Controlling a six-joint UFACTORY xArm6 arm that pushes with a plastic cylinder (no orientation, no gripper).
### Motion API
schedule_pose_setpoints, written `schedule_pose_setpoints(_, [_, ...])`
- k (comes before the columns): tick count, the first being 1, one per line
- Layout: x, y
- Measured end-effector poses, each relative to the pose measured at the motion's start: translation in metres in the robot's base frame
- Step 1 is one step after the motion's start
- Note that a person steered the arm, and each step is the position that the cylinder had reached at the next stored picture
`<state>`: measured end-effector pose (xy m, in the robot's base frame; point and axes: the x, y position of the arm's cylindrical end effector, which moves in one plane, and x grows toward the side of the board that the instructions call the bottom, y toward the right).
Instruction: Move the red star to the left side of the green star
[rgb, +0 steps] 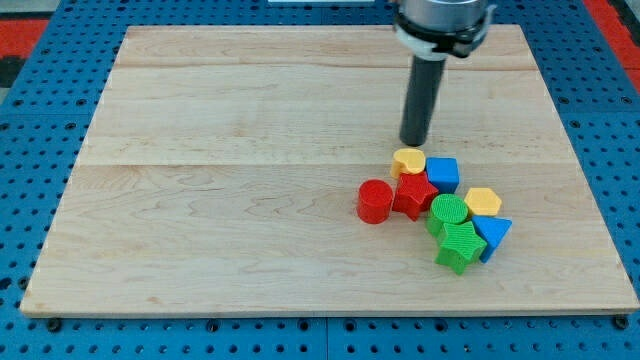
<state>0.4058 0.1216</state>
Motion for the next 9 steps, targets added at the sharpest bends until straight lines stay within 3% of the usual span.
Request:
schedule_pose_setpoints(1, [0.002, 0.067])
schedule_pose_setpoints(2, [0.028, 0.097])
schedule_pose_setpoints(5, [0.095, 0.005])
schedule_pose_setpoints(6, [0.086, -0.040])
schedule_pose_setpoints(7, [0.081, -0.043])
schedule_pose_setpoints(8, [0.114, -0.069])
schedule_pose_setpoints(9, [0.120, -0.111])
